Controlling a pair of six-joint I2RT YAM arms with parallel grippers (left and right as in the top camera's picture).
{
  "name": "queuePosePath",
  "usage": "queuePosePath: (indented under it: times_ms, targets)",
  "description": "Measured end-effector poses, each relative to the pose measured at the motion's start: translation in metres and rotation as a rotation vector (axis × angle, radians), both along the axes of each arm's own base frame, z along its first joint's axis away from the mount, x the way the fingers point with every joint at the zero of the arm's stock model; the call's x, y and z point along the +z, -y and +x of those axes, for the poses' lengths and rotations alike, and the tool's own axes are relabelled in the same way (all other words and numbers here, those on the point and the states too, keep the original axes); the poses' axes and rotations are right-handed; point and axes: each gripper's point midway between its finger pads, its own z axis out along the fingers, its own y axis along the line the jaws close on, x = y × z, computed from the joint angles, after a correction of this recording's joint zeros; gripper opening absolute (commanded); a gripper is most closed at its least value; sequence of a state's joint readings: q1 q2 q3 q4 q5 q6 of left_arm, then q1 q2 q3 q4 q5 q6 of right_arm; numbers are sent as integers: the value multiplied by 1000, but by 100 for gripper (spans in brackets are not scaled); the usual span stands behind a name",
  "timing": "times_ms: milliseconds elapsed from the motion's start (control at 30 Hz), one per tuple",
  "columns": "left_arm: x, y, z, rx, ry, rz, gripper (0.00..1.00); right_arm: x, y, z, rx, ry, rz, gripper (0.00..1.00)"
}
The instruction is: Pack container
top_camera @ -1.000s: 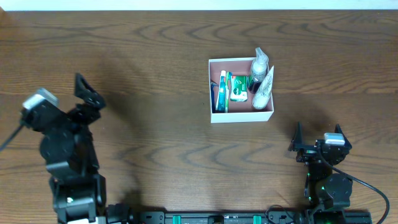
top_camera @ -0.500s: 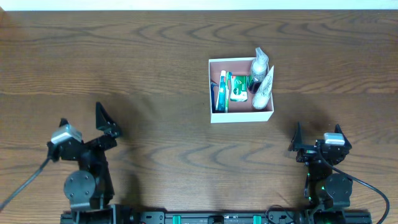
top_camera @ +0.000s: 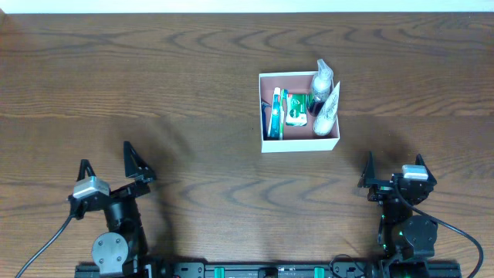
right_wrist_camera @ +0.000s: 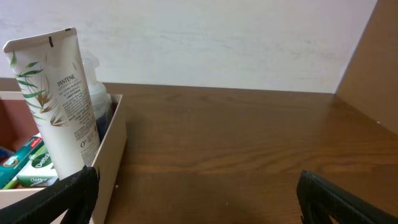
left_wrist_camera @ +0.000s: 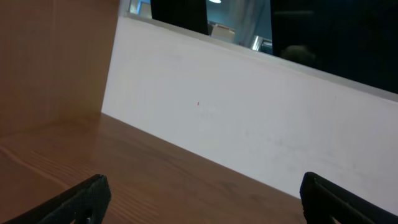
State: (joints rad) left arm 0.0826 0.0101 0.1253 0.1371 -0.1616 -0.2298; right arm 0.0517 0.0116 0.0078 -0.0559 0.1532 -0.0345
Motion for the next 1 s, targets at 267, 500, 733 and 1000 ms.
queuePosePath:
  times_ms: [267,500,733,1000]
  targets:
    - [-18,17,8,-64,-61,64,98,0,0,0,0,0,0,99]
    - [-47,23,14,-87,-132,93,98,0,0,0,0,0,0,99]
    - [-73,23,17,-92,-210,93,98,0,0,0,0,0,0,99]
    - [-87,24,15,-99,-281,93,98,0,0,0,0,0,0,99]
